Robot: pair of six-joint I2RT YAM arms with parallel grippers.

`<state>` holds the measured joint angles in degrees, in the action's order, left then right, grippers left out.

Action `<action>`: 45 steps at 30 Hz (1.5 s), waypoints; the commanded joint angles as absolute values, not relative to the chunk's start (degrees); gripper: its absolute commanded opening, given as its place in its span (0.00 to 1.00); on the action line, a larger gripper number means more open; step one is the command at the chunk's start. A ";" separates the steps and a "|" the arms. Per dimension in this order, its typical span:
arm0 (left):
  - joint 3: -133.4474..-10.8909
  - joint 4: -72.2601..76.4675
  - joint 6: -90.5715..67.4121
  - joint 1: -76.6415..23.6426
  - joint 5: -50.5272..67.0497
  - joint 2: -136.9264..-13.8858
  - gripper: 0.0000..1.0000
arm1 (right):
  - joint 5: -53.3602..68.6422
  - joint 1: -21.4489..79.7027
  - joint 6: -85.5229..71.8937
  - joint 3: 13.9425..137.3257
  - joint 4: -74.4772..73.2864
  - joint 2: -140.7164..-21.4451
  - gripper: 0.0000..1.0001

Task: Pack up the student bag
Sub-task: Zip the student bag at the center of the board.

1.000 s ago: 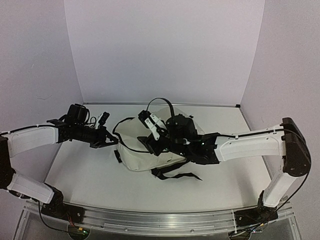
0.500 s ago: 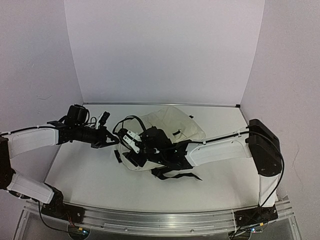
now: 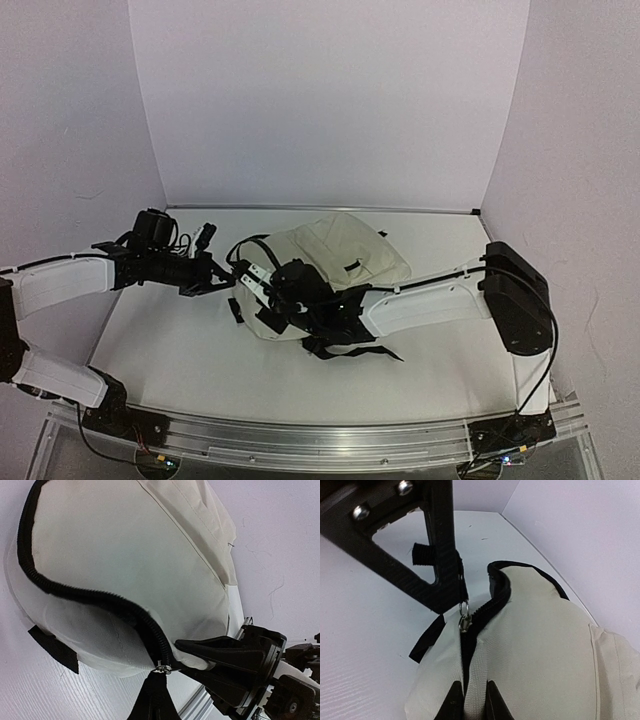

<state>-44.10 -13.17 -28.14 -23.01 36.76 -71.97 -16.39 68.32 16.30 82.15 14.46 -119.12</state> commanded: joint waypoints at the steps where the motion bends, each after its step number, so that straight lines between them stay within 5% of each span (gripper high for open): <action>1: -47.00 -12.00 -28.79 -22.11 31.03 -69.36 0.00 | -15.17 68.73 12.88 76.09 13.10 -109.17 0.00; 20: -55.57 -13.13 -26.58 -19.82 37.02 -74.94 0.00 | -20.17 68.73 0.44 56.14 5.93 -88.77 0.00; 22: -55.40 -9.76 -27.13 -19.97 46.13 -75.70 0.00 | -20.07 68.73 -1.65 55.27 5.81 -86.76 0.06; 24: -55.84 -8.54 -28.06 -21.41 52.89 -78.01 0.00 | -18.99 68.73 -2.20 55.31 5.80 -85.51 0.23; 26: -56.28 -8.61 -27.70 -25.05 54.61 -80.23 0.00 | -17.56 68.73 -2.36 56.14 5.82 -85.10 0.43; 29: -56.06 -7.69 -27.61 -30.36 54.68 -82.67 0.00 | -15.96 68.73 -2.09 58.02 5.84 -85.89 0.56; 45: -49.92 -8.55 -28.25 -31.55 42.94 -76.28 0.00 | -9.73 70.05 -5.19 75.17 5.41 -103.57 0.53</action>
